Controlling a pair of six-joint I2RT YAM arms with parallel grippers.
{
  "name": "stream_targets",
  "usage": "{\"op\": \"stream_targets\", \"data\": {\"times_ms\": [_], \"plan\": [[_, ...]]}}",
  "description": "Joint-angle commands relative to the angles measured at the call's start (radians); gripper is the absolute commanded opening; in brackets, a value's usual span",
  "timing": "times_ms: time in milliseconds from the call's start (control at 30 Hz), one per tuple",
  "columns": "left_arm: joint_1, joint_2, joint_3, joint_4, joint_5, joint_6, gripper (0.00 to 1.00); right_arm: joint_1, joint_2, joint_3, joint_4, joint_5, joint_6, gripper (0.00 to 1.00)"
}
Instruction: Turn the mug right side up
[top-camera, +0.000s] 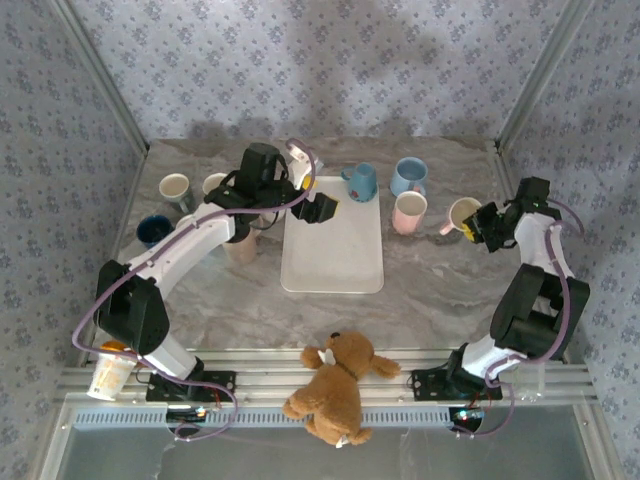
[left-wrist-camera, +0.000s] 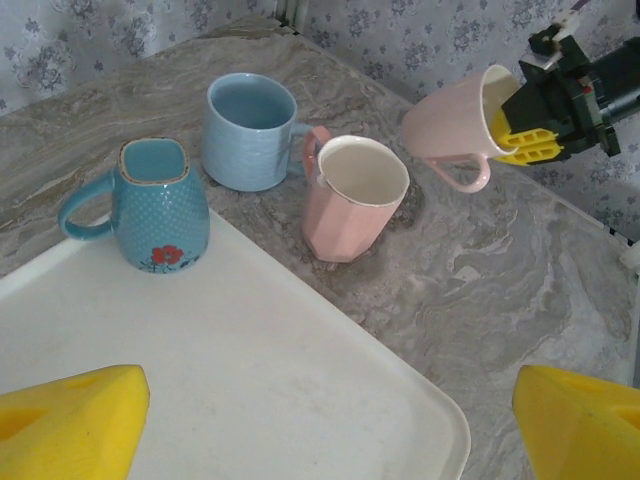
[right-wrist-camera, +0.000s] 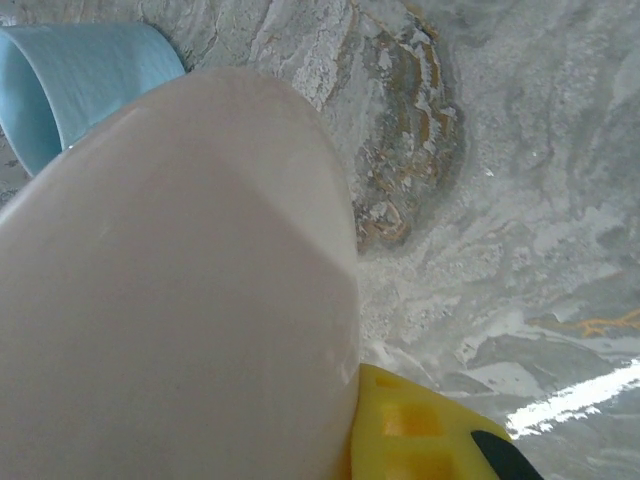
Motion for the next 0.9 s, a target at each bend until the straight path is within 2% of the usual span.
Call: {"op": "stream_targets", "data": {"times_ms": [0, 467, 867], "plan": [[-0.004, 0.015, -0.007, 0.046, 0.016, 0.006, 0.93, 0.005, 0.035, 0.051, 0.052, -0.060, 0.037, 0.00], [-0.018, 0.020, -0.024, 0.092, 0.035, 0.008, 0.93, 0.059, 0.195, 0.154, 0.049, -0.058, 0.082, 0.01], [-0.021, 0.015, -0.020, 0.075, 0.047, 0.035, 0.94, 0.100, 0.266, 0.251, -0.086, -0.011, 0.068, 0.03]]}}
